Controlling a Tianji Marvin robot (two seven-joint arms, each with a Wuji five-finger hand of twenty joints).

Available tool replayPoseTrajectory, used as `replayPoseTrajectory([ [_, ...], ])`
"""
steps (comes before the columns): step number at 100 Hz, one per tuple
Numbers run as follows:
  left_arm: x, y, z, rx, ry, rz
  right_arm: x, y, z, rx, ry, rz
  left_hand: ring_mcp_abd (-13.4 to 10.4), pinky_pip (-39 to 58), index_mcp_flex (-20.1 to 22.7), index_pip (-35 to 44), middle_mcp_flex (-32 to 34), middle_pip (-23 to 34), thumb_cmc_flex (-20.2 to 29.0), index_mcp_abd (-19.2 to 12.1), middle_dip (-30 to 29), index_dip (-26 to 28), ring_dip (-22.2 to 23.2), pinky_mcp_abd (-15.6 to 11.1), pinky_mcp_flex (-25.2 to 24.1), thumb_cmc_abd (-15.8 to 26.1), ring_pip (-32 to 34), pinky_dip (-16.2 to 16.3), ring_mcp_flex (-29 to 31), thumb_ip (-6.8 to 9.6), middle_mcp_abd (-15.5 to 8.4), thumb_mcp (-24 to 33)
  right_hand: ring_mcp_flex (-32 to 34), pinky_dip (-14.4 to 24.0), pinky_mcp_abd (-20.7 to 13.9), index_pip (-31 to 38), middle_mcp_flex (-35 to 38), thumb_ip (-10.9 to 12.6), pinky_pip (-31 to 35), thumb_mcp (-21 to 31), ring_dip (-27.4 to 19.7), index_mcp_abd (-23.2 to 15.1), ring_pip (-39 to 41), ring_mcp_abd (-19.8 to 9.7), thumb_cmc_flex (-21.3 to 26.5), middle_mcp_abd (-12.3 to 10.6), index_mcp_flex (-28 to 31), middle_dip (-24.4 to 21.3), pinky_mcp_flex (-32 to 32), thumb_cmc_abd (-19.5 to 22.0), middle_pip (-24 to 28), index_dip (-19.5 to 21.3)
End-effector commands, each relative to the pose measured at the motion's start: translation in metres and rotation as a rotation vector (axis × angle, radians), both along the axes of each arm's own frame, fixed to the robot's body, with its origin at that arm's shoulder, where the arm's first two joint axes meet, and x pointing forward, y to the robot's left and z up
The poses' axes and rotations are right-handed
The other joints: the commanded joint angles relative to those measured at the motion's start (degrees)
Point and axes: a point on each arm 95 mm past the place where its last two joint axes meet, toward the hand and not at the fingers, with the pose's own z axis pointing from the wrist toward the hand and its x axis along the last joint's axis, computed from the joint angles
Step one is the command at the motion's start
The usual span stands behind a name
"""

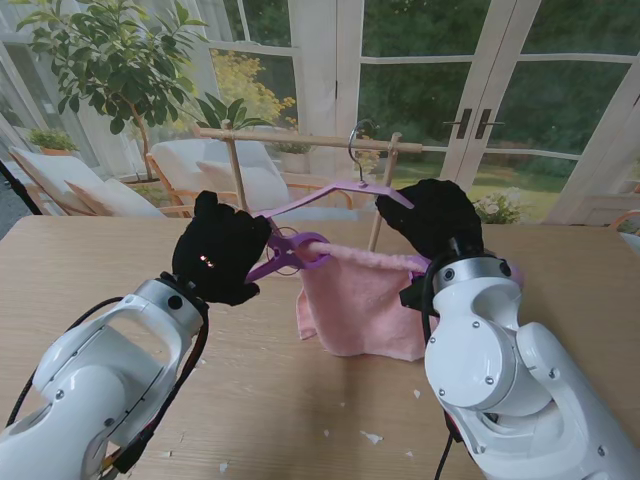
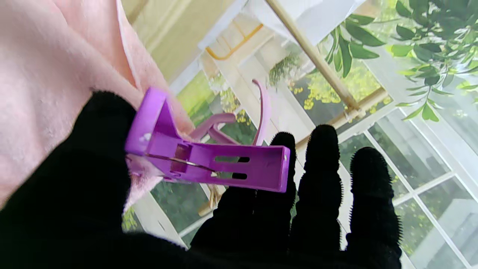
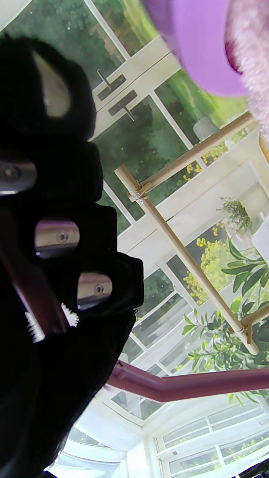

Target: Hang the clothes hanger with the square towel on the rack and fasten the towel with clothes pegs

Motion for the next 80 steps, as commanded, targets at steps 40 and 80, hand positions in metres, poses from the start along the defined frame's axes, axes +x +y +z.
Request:
replayPoseTrajectory([
  [40,-0.010,0.005,0.005,-0.041,0.015,-0.008,0.000,-0.003,0.002,0.007,0.006,-0.009,4.8,-18.9,-16.8,-20.5,-19.3,-11.0,-5.8,7.9,-12.2,-5.9,-10.0,4.0,-9.4,14.4,-13.8,-5.2,-18.5,2.33,0.8,-9.3,2.0,29.1,0.0,2.0,4.6,2.9,11.4,-0.2,1.4,0.2,7.5,-4.6,-0.7,-0.9,1.5,0.7,2.4,3.2,3.7,2.2],
  [80,-0.023,0.034,0.015,-0.160,-0.001,-0.028,0.003,-0.018,0.006,0.030,0.001,-0.072,4.7,-20.3,-16.2,-21.9,-19.4,-10.7,-7.0,7.8,-12.4,-5.5,-10.5,3.9,-9.5,14.9,-14.0,-5.8,-19.2,2.00,0.7,-8.0,2.0,29.1,0.1,2.0,4.6,2.9,11.4,-0.1,1.4,0.4,7.6,-4.4,-0.6,-0.8,1.5,0.7,2.4,3.2,3.7,2.2],
])
